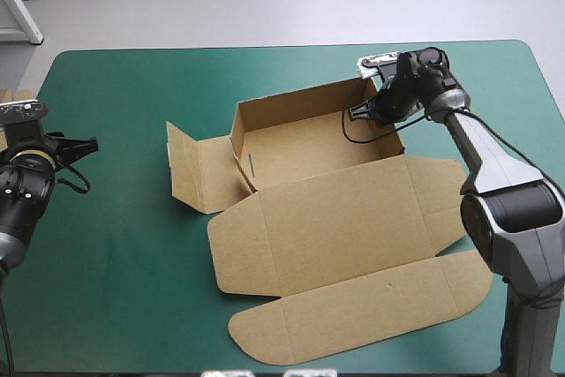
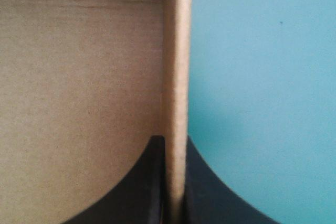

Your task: Fold the box

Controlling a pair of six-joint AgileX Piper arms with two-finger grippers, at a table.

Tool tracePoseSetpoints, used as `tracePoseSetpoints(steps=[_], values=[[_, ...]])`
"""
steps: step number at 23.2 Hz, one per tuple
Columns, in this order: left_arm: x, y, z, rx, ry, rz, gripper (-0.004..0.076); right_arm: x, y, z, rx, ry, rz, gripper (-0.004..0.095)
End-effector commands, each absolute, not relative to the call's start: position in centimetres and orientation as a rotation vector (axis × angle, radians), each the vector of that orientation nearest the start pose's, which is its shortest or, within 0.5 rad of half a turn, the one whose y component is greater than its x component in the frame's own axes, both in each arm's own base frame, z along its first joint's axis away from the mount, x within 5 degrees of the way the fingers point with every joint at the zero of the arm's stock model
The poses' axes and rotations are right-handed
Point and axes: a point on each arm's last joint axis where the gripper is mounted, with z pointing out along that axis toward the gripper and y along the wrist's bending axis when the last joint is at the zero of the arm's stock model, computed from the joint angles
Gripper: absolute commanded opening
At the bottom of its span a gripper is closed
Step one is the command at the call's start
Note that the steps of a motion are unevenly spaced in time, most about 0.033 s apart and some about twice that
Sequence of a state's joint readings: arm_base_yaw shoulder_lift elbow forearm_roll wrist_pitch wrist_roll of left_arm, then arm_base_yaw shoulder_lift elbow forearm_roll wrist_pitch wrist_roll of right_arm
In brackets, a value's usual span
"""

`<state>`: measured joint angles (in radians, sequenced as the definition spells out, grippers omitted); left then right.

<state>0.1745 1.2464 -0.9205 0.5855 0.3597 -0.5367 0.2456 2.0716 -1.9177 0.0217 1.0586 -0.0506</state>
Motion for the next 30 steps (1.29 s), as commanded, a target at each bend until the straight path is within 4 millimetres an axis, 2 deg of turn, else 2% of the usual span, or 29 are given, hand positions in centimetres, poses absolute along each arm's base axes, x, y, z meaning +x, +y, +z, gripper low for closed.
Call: tracePoseSetpoints(steps=[1,6,8,17,22,25,30], values=[[26.3,6.2,33.6,-0.25,2.027,0.319,0.0222,43.9,9.4,33.3,-0.288,2.486,0.131,-0.0018],[26.3,6.2,33.6,-0.254,2.029,0.317,0.0222,42.5,7.5,37.6,-0.214,2.352,0.208,-0.0018],[26.3,6.2,33.6,-0.256,2.028,0.314,0.0222,41.5,6.2,39.8,-0.187,2.286,0.245,-0.0018],[26.5,6.1,33.6,-0.259,2.015,0.29,0.0222,37.8,2.8,46.0,-0.131,2.072,0.422,-0.0018],[26.7,5.6,33.8,-0.337,1.972,0.161,0.0222,35.3,0.5,49.2,-0.105,1.933,0.593,-0.0018],[27.0,5.0,34.0,-0.378,1.936,0.066,0.0222,34.4,0.0,49.9,-0.124,1.899,0.68,-0.0018],[27.6,2.0,34.5,-0.336,1.887,-0.098,0.0193,33.5,0.9,49.8,-0.235,1.923,0.816,-0.0018]])
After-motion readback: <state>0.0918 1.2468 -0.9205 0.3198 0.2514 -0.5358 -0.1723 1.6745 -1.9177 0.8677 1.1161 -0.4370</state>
